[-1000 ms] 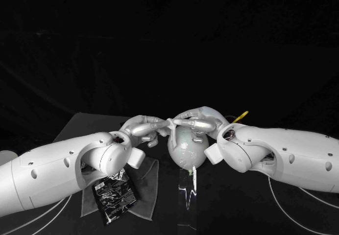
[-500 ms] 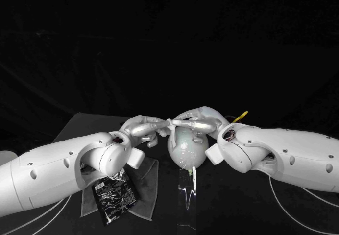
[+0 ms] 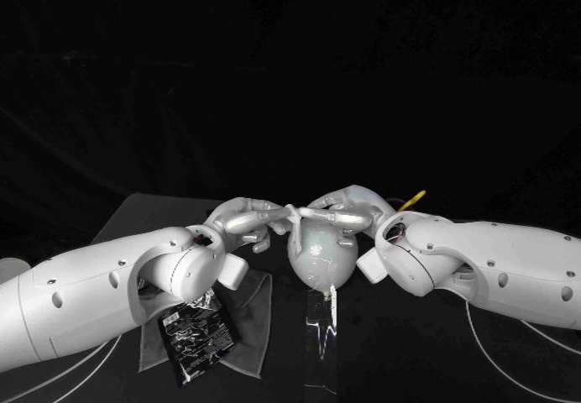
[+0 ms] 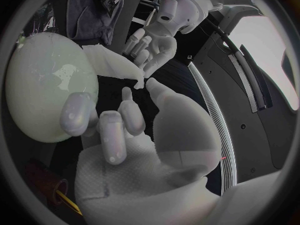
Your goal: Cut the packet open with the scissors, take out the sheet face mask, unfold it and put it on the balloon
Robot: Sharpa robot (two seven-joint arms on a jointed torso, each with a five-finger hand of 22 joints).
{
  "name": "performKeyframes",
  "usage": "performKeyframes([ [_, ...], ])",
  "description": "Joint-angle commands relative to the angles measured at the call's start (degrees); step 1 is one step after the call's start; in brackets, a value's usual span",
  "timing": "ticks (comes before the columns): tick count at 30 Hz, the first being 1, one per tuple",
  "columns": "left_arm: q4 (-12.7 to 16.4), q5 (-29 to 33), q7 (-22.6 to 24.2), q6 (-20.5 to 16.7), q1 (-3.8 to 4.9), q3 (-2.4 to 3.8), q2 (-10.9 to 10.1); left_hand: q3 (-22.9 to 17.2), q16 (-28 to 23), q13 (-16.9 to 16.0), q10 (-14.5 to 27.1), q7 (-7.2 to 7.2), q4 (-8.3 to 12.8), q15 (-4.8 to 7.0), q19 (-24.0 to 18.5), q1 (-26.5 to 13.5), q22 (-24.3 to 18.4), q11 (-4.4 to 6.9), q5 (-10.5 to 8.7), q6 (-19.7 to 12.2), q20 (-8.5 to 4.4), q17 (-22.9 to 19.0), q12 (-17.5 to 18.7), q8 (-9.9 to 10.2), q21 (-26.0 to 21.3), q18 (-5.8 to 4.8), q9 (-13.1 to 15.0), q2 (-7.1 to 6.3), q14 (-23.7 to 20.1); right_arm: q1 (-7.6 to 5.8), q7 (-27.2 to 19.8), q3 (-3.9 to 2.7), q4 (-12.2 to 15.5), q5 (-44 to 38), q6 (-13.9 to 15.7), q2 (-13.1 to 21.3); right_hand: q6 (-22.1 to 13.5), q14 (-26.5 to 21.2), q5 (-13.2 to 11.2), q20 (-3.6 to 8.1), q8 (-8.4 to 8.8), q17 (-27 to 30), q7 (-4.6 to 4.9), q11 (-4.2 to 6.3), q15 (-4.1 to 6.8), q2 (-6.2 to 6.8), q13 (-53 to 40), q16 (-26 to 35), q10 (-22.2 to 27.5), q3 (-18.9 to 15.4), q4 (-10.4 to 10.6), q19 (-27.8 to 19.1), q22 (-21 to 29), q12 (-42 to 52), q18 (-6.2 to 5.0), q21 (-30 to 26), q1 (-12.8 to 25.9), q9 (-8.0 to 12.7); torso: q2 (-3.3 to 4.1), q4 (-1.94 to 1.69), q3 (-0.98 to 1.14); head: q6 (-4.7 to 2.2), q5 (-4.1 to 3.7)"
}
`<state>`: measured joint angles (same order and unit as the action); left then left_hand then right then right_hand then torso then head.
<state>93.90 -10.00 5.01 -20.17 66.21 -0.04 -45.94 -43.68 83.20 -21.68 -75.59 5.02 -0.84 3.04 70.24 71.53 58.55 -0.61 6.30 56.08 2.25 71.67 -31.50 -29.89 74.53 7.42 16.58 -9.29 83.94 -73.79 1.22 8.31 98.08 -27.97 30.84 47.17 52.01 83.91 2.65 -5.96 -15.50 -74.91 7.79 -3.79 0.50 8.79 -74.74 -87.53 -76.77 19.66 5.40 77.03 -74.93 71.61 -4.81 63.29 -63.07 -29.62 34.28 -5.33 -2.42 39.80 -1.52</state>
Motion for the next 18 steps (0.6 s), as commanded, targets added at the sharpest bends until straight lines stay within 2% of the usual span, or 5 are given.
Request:
performKeyframes([
  [1,0.2,-0.7,0.6,0.5,0.1,0.07,0.0,-4.1,0.2,-0.1,-0.8,0.07,3.8,0.35,0.3,0.4,0.0,0.37,0.46,0.3,0.08,0.1,-0.4,-0.2,0.4,-0.75,4.7,0.35,2.1,-0.02,2.4,-0.02,0.2,-2.7,0.8,0.0,0.4,4.1,0.2,0.26,-0.1,-8.7,-0.02,0.49,0.01,0.24,-0.1,0.0,-0.1,-0.6,0.2,0.2,-7.5,0.2,-0.62,0.1,0.5,0.1,0.02,0.02,0.01,0.07,0.03],
  [8,0.3,-1.1,0.6,0.6,0.1,0.07,0.0,-4.1,0.2,-0.1,-0.8,0.07,3.8,0.35,0.3,0.4,0.0,0.37,0.46,0.3,0.08,0.1,-0.4,-0.2,0.4,-0.75,4.7,0.35,2.1,-0.02,2.4,-0.02,0.3,-2.3,0.7,-0.2,0.6,4.2,0.3,0.36,-0.11,-8.7,-0.12,0.58,0.1,0.17,0.0,0.0,-0.2,-2.8,2.3,0.3,-7.5,0.3,-0.6,0.1,0.6,0.3,0.04,0.02,0.01,0.1,0.02],
  [18,0.3,-1.6,0.3,0.7,0.1,0.07,0.1,-4.1,0.2,-0.1,-0.8,0.07,3.8,0.35,0.3,0.4,0.0,0.37,0.46,0.3,0.08,0.1,-0.4,-0.2,0.4,-0.75,4.7,0.35,2.1,-0.01,-0.4,-0.03,0.8,0.1,0.2,-1.0,1.0,4.2,0.2,0.46,-0.2,-8.9,-0.27,0.7,0.19,-0.29,-0.4,-0.1,-0.7,-5.7,5.6,0.5,-7.6,1.0,-0.56,0.2,1.1,0.4,0.04,0.0,0.0,0.18,-0.06],
])
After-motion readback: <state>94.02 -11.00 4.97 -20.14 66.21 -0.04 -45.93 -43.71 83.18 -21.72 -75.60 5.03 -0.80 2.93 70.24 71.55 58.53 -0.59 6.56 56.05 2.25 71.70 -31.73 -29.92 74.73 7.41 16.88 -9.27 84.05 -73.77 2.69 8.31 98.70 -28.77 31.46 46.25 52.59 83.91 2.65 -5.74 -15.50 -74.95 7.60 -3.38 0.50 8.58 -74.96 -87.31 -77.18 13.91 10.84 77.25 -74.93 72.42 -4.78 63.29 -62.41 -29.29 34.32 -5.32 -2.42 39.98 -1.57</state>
